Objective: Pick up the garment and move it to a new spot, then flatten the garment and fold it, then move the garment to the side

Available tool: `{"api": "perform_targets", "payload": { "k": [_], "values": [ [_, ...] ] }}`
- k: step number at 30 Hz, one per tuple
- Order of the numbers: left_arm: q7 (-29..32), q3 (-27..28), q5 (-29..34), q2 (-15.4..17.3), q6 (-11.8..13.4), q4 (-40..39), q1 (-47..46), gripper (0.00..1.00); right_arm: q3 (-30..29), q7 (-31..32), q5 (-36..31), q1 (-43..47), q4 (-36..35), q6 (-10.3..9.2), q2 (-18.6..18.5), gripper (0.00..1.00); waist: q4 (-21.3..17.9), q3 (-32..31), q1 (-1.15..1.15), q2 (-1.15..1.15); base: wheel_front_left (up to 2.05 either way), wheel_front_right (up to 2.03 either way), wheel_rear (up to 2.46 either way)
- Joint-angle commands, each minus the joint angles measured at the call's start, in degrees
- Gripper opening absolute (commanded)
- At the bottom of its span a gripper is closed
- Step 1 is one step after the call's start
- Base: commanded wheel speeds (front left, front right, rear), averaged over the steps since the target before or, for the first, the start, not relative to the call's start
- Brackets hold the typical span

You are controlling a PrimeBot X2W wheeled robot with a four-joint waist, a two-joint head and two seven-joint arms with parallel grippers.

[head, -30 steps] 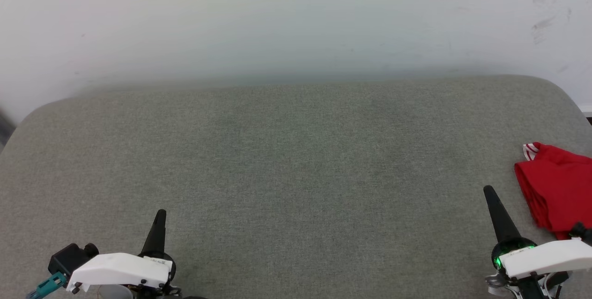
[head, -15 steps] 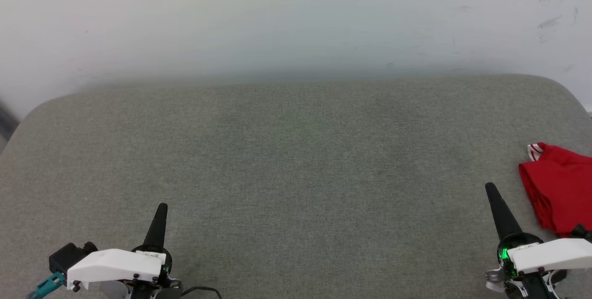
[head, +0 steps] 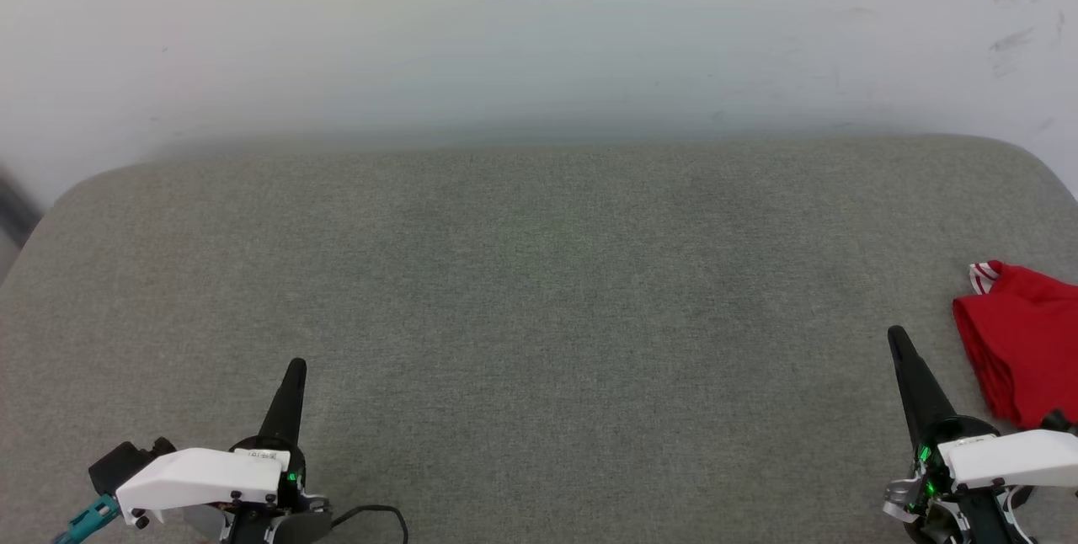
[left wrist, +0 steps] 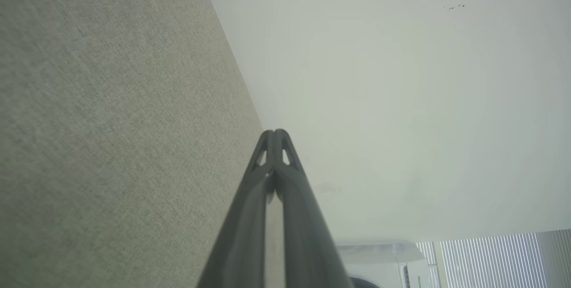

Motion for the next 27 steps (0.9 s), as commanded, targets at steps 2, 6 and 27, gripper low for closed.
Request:
{"api": "perform_targets", "payload": {
  "k": [2,6,27],
  "values": [
    [0.5,0.7,-1.4,-0.2,-0.6,0.0,-1.3,0.0,-0.2,0.3,1.9,-1.3,0.2,-0.01,0.2,0.0,0.1,0.1,0.0,0.0,0.0,0.0,0.0],
    [1.0,1.1,-2.9,-0.6,-1.0,0.1,-1.5,0.0,-0.3,0.4,3.8,-1.6,0.6,-0.01,0.3,0.0,0.3,0.2,0.0,0.0,0.0,0.0,0.0],
    [3.3,3.4,-9.9,-2.2,-2.9,0.9,-2.6,0.0,-0.9,0.8,12.8,-2.7,2.7,-0.02,0.5,0.0,1.1,0.7,0.0,0.0,0.0,0.0,0.0]
  ]
}}
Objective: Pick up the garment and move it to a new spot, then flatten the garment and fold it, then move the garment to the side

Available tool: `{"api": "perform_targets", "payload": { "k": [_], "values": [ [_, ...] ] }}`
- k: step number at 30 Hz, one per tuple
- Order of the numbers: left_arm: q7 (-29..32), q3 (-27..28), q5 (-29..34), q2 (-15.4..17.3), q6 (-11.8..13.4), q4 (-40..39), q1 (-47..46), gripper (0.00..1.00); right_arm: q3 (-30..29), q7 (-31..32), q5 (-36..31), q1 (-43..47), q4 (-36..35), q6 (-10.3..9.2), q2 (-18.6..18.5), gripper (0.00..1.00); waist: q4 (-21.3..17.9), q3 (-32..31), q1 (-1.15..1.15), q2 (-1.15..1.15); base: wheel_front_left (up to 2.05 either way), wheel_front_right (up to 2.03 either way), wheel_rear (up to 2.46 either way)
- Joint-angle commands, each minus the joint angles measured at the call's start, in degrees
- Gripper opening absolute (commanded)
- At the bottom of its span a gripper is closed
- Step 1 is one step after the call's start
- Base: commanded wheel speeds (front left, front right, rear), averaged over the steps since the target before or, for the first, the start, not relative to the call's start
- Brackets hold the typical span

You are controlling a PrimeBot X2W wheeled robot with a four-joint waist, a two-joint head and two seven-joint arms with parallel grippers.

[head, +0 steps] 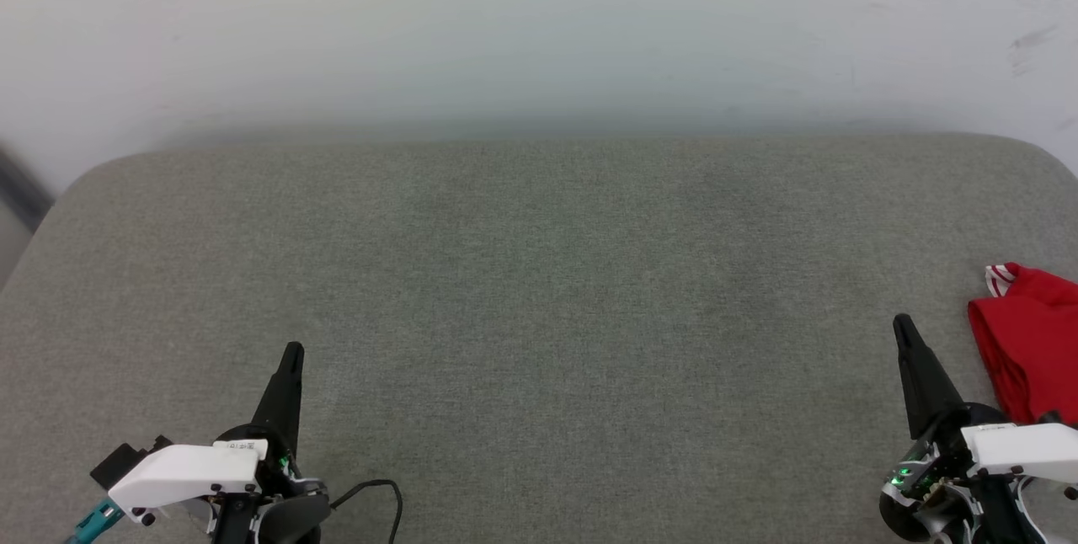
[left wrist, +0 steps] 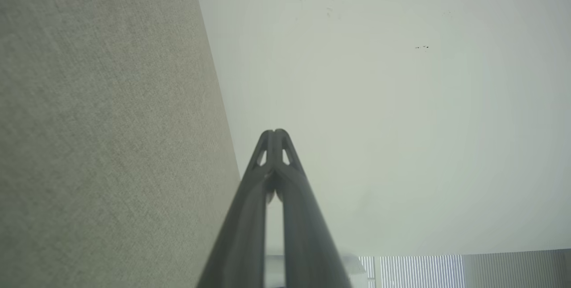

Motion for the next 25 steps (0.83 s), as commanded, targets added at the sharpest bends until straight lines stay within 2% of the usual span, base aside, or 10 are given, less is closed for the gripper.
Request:
{"api": "perform_targets", "payload": {
  "k": [1,7,25],
  "values": [
    [0.4,0.4,-1.0,-0.2,-0.4,0.0,-1.1,0.0,-0.1,0.2,1.3,-0.7,0.4,-0.02,0.3,0.0,0.1,0.0,0.0,0.0,0.0,0.0,0.0],
    [0.9,0.9,-2.5,-0.6,-0.8,0.2,-1.2,0.0,-0.2,0.3,3.2,-1.1,0.8,-0.02,0.3,0.0,0.3,0.2,0.0,0.0,0.0,0.0,0.0],
    [1.0,0.9,-2.3,-0.6,-0.8,0.2,-1.1,0.0,-0.2,0.3,3.1,-1.0,0.7,-0.02,0.3,0.0,0.3,0.2,0.0,0.0,0.0,0.0,0.0]
  ]
}}
